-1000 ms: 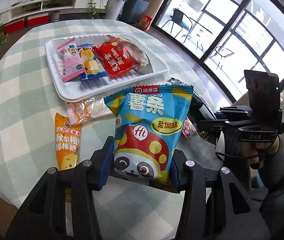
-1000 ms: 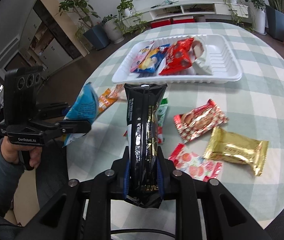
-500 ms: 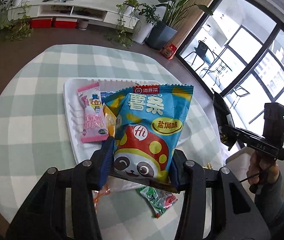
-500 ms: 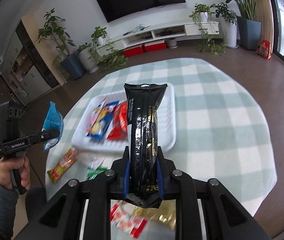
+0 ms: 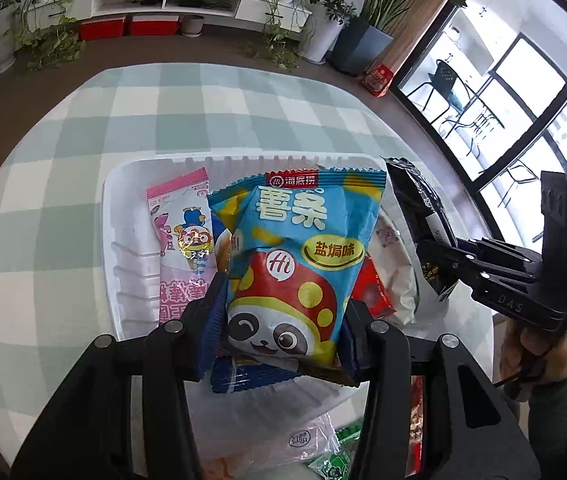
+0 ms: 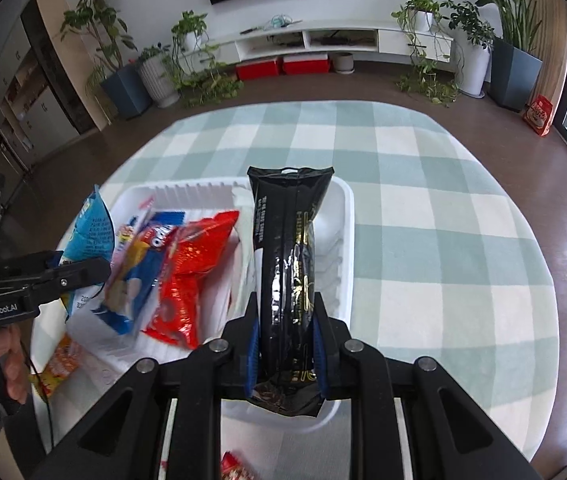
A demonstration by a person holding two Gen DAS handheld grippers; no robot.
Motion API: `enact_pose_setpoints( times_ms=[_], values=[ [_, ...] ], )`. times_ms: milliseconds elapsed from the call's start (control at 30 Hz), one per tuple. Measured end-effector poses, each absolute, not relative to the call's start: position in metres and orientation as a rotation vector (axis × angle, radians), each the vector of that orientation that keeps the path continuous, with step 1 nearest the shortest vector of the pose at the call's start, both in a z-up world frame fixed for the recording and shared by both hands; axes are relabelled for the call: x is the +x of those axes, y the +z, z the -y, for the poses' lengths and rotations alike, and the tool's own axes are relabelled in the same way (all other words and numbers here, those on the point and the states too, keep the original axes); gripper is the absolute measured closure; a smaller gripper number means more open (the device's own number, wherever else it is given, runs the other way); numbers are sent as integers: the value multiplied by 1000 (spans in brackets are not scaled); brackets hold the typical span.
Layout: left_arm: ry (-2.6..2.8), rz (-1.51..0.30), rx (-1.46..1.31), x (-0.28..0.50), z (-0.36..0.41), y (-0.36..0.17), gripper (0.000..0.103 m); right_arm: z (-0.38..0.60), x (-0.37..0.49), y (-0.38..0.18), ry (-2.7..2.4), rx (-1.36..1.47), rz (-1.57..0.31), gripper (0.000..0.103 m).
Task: Organize snacks
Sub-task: 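Lower both packets into the tray and open both tools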
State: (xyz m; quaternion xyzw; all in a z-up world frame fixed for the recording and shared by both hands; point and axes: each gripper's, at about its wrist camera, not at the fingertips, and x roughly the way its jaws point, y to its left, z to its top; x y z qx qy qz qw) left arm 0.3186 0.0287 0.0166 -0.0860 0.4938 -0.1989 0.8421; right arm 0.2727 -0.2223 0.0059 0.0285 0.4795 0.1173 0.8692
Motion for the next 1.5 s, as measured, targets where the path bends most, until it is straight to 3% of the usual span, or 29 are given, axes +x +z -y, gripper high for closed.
enact_pose_setpoints(
  times_ms=[400, 633, 800, 900, 1500],
  values=[
    [-379, -1057, -108, 331, -15, -3, 55, 217, 289, -25, 225, 23, -1056, 78],
    [-374, -1068, -96, 329, -9, -6, 47, 216, 289, -26, 225, 14, -1042, 75],
    [-373, -1053, -92, 328, -9, -1, 46, 216, 288, -25, 227, 11, -1041, 70],
    [-373, -1045, -84, 327, -9, 3, 40, 217, 287, -23, 234, 21, -1037, 67],
    [-366, -1013, -130, 318, -26, 14, 40, 227, 272, -12, 239, 79, -991, 59]
  ],
)
